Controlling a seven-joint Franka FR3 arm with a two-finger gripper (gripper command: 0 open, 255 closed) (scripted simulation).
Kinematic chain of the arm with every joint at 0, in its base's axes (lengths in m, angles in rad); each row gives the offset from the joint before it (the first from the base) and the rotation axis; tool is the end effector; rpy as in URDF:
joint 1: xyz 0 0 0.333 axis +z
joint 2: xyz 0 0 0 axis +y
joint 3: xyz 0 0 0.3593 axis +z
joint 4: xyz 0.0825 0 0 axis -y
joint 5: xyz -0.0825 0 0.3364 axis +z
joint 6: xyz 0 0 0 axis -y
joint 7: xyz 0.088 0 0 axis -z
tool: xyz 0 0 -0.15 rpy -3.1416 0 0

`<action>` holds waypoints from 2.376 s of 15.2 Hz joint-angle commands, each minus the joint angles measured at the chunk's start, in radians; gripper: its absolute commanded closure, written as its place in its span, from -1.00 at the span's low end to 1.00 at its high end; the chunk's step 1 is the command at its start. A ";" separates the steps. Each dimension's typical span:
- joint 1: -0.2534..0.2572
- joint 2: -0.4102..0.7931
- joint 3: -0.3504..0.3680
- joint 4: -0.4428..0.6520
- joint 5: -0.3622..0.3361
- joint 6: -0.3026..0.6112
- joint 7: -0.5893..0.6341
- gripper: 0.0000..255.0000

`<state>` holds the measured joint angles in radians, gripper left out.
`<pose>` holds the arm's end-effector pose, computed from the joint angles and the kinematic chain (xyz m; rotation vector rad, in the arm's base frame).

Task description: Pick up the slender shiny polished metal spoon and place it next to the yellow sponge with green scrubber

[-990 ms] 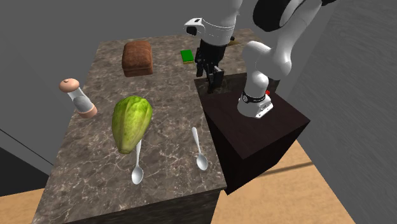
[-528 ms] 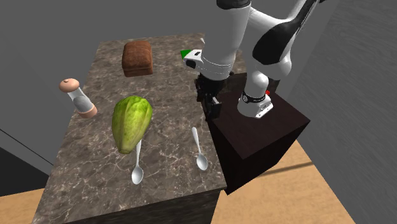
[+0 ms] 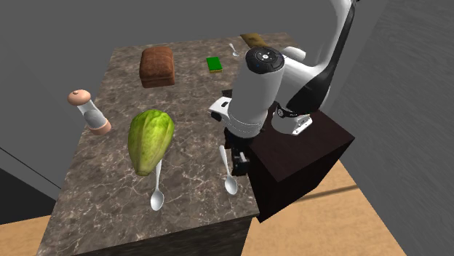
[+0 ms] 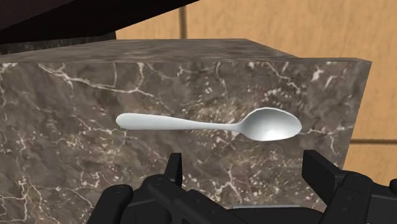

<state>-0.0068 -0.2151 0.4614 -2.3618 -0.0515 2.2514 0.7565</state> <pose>0.3911 0.1943 0.4380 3.0378 -0.4225 0.2216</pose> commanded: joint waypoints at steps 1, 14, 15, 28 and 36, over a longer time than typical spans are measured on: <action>-0.012 0.088 0.031 0.041 -0.050 0.037 0.083 -1.00; -0.015 0.288 0.047 0.080 -0.211 0.159 0.252 -1.00; -0.015 0.288 0.047 0.080 -0.211 0.159 0.252 -1.00; -0.015 0.289 0.047 0.080 -0.211 0.159 0.252 1.00; -0.018 0.222 0.053 0.111 -0.144 0.075 0.196 1.00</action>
<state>-0.0246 0.0144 0.5136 -2.2579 -0.2043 2.3405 0.9601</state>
